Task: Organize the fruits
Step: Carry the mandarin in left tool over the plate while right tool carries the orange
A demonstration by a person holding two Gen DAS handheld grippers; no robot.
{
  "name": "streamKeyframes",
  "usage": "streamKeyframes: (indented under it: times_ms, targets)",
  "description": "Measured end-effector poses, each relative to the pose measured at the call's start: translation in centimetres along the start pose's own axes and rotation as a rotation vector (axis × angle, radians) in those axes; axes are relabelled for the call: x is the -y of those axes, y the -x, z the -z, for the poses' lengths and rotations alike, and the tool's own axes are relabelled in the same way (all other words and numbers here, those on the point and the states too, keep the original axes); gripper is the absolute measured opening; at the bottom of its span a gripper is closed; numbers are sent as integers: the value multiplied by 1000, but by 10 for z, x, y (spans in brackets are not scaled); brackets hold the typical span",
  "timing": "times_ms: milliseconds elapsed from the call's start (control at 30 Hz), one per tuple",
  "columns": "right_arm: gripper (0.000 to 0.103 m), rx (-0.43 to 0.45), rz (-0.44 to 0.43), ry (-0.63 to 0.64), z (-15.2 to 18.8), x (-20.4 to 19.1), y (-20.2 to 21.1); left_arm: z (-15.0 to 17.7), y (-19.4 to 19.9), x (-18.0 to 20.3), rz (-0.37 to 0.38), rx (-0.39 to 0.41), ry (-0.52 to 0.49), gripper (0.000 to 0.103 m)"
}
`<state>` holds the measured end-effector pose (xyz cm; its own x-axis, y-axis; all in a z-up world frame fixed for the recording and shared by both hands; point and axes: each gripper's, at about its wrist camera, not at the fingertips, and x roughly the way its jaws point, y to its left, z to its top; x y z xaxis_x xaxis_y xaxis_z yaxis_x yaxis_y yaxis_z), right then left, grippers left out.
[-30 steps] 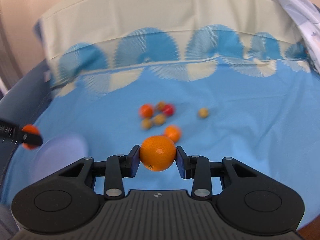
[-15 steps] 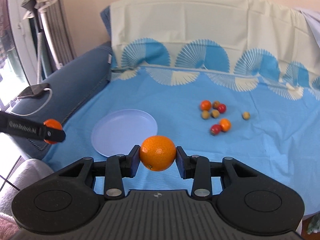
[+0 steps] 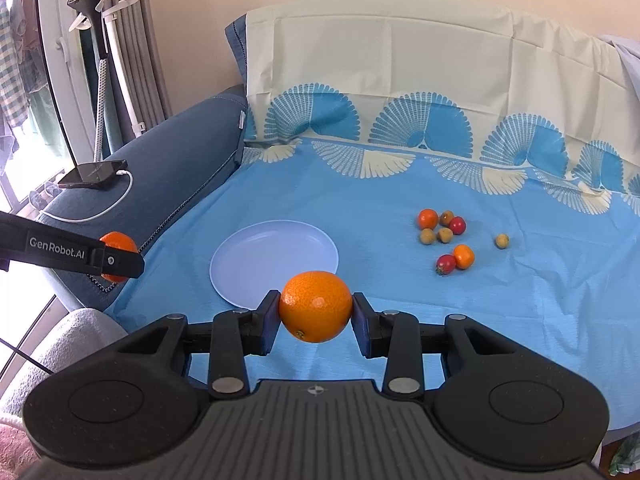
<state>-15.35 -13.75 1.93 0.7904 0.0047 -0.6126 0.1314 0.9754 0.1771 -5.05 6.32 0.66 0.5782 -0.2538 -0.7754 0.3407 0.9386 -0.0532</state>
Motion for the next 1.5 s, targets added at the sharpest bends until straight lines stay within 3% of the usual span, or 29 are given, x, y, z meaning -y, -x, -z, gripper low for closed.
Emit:
streamKeyframes:
  times_ms: [667,1267,1500]
  targets:
    - [39,-50,-4,8,-22,-11,-54,-40,-48,-22,-17,-23,35,40]
    - [39,-131,-31,40,-43,-25,-163,-76,-162,-38,-42,-132,42,40]
    - [39,-200,-39,70,-43,-30,-215,-83,-207,-44,-72,-187,35,40]
